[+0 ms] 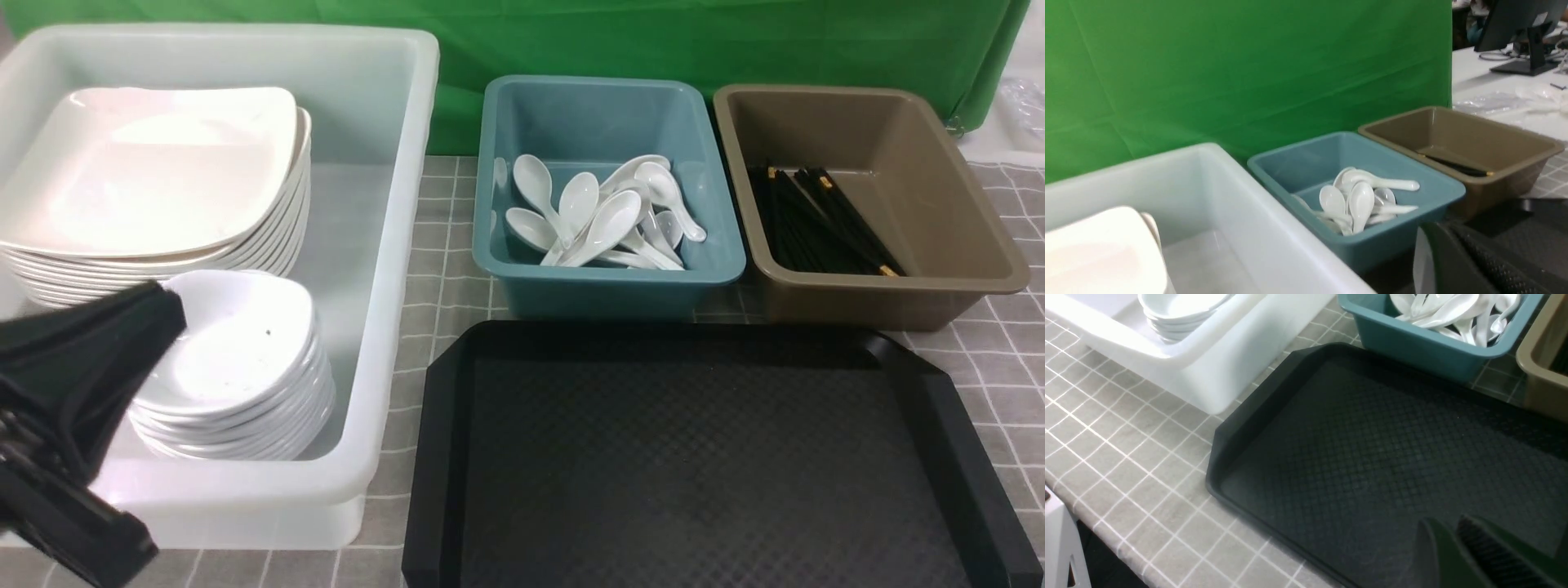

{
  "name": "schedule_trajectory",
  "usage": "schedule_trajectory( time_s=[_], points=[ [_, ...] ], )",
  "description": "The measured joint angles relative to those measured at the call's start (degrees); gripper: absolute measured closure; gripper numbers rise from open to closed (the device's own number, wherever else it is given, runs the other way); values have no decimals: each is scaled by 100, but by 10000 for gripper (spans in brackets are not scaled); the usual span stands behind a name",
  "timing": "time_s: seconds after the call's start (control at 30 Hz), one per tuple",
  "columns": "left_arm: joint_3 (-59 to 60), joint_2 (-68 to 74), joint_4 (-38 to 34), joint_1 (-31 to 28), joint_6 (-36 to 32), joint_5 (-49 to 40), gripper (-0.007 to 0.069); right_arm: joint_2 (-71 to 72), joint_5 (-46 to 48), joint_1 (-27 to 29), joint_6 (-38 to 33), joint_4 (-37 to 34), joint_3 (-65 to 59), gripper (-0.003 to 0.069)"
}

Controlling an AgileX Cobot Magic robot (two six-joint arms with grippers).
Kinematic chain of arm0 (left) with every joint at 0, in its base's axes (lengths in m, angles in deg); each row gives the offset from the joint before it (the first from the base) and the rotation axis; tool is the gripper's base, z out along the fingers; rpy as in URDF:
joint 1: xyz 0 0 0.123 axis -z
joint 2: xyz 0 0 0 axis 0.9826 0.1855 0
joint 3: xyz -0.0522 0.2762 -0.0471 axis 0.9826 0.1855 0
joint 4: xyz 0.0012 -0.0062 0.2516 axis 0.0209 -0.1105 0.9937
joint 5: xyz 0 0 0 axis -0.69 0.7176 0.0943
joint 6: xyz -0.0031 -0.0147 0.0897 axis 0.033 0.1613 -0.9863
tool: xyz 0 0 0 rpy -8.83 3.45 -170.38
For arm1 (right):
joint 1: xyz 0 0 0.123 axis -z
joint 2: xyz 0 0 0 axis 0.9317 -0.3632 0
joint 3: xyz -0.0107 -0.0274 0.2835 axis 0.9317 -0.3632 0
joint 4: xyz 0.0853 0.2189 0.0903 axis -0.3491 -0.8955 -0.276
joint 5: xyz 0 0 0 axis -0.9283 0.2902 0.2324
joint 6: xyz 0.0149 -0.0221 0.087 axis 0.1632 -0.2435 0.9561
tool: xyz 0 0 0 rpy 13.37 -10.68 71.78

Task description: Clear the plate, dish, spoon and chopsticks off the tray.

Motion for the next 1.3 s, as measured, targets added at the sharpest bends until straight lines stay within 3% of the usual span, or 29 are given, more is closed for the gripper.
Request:
schedule_trajectory(
  time_s=[0.3, 0.47, 0.53, 0.57, 0.7, 0.8, 0.97, 1.3],
  points=[
    [275, -7, 4, 0, 0, -93, 611, 0, -11, 223, -26, -12, -43, 539],
    [425, -12, 73, 0, -6, -99, 611, 187, -265, 1385, -379, -25, -225, 623],
    [481, -12, 87, 0, -6, -113, 611, 417, -1055, 2119, -758, -45, -780, 640],
    [482, -12, 87, 0, -6, -113, 611, 441, -1144, 2182, -784, -44, -838, 640],
    [501, -12, 89, 0, -6, -179, 611, 1165, -2979, 3445, -1019, -78, -2467, 641],
    [501, -12, 94, 0, -6, -183, 611, 1571, -3599, 3844, -1058, -87, -3274, 641],
    [501, -12, 94, 0, -10, -183, 611, 2333, -4234, 4102, -1013, -102, -4609, 641],
    [501, -12, 101, 0, -17, -200, 611, 2598, -3683, 4150, -945, -169, -4792, 640]
  ],
)
